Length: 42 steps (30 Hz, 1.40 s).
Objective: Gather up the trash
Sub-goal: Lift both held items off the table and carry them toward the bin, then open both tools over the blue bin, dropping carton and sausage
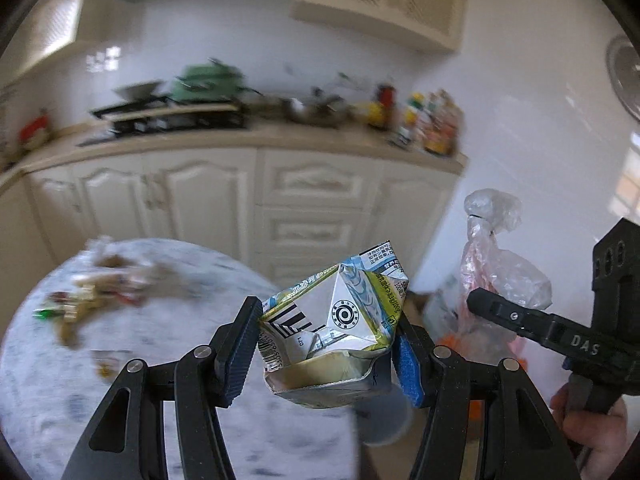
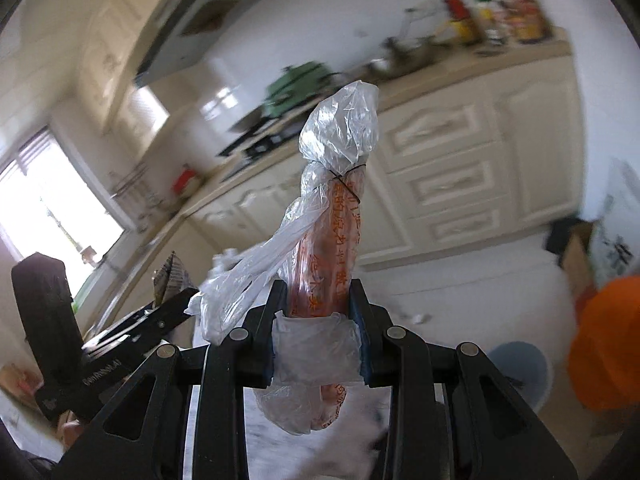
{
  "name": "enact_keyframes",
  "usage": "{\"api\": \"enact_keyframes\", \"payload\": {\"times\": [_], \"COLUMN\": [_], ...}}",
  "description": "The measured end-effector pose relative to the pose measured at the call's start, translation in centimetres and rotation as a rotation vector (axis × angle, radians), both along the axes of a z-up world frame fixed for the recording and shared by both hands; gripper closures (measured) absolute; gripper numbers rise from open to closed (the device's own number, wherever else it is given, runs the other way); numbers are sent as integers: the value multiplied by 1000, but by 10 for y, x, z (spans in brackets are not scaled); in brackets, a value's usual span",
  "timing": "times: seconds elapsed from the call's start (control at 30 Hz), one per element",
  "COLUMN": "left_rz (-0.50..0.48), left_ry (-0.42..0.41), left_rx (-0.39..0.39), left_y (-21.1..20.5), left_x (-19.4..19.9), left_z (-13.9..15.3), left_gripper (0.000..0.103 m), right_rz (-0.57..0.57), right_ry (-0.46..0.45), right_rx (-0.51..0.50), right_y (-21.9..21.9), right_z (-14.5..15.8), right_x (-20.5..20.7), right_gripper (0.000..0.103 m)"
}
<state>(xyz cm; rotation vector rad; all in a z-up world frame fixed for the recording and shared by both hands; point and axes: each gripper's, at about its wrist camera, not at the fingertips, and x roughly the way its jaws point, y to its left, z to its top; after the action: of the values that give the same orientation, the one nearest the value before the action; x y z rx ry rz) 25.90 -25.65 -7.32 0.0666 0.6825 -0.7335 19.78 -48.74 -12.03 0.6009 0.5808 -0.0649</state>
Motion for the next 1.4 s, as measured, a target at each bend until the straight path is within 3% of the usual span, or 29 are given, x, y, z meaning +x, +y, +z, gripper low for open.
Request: {"api": "enact_keyframes", "payload": {"times": [0.37,0.77,0.87,0.93,1.0,1.03,1.07,1.23,1.4], "left_rz": [-256,-324,-323,-304,-286,-273,-260,-225,-208], "left_ry": [207,354,372,362,339,322,310,258,227], "left_rx": [187,380,409,423,424,428,433,418,352], "left_y": [-159,-286,-317,-332,-331,-330,-328,-300,-259], "left_x": [11,57,73,86,85,85,82,58,41], "left_z": [-86,-174,-187,-190,-190,-188,-185,-166,-134], "left_gripper": [47,45,34,13,5,2,1,1,1], "right_rz": [-207,-282,-311,-329,-358,-379,-397,-440,-443], "right_ry": [200,405,440,446,450,455,458,465,444], "right_rx": [98,244,271,286,290,283,275,274,257], "right_y": [-100,-162,-173,-176,-179,-180,-180,-182,-171], "right_z": [-89,-209,-227,-230,-230,-228,-226,-220,-199], "right_x": [-52,-47,-46,-48,-52,-54,-56,-63,-63], "right_gripper": [73,68,58,52,31,8,0,0,0]}}
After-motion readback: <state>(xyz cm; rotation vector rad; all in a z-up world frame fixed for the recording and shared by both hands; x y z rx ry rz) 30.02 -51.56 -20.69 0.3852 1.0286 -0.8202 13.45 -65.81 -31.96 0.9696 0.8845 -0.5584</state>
